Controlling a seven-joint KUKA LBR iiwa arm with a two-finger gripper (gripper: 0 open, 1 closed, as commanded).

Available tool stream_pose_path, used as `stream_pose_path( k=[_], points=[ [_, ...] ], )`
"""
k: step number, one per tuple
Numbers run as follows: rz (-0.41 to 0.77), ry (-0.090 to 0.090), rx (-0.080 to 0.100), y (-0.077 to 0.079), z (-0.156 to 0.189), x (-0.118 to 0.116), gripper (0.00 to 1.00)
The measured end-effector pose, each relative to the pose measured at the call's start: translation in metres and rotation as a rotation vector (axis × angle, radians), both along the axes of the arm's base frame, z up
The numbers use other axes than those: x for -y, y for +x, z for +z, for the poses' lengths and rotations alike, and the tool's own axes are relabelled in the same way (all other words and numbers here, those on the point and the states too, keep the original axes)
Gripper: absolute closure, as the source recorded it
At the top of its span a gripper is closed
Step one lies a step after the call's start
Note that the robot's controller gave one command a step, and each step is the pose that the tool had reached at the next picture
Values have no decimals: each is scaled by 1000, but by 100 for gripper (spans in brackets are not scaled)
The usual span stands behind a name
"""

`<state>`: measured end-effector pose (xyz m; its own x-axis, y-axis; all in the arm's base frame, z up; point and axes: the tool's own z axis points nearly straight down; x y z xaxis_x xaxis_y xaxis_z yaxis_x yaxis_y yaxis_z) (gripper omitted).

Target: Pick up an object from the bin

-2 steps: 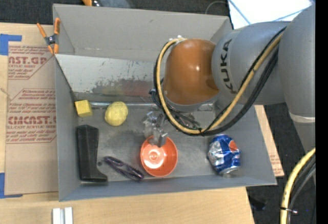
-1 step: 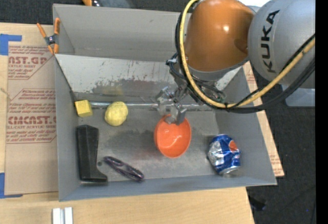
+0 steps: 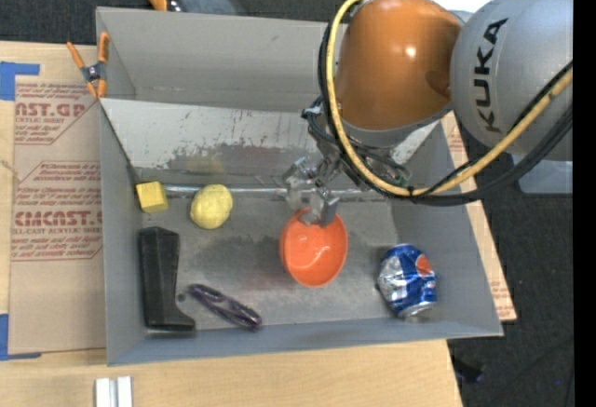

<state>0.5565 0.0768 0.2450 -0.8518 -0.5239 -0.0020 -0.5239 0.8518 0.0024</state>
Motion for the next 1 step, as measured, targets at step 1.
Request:
stream_pose_path(
  k=[1],
  points=[
    [31, -1, 11, -1, -15, -11, 100]
  ],
)
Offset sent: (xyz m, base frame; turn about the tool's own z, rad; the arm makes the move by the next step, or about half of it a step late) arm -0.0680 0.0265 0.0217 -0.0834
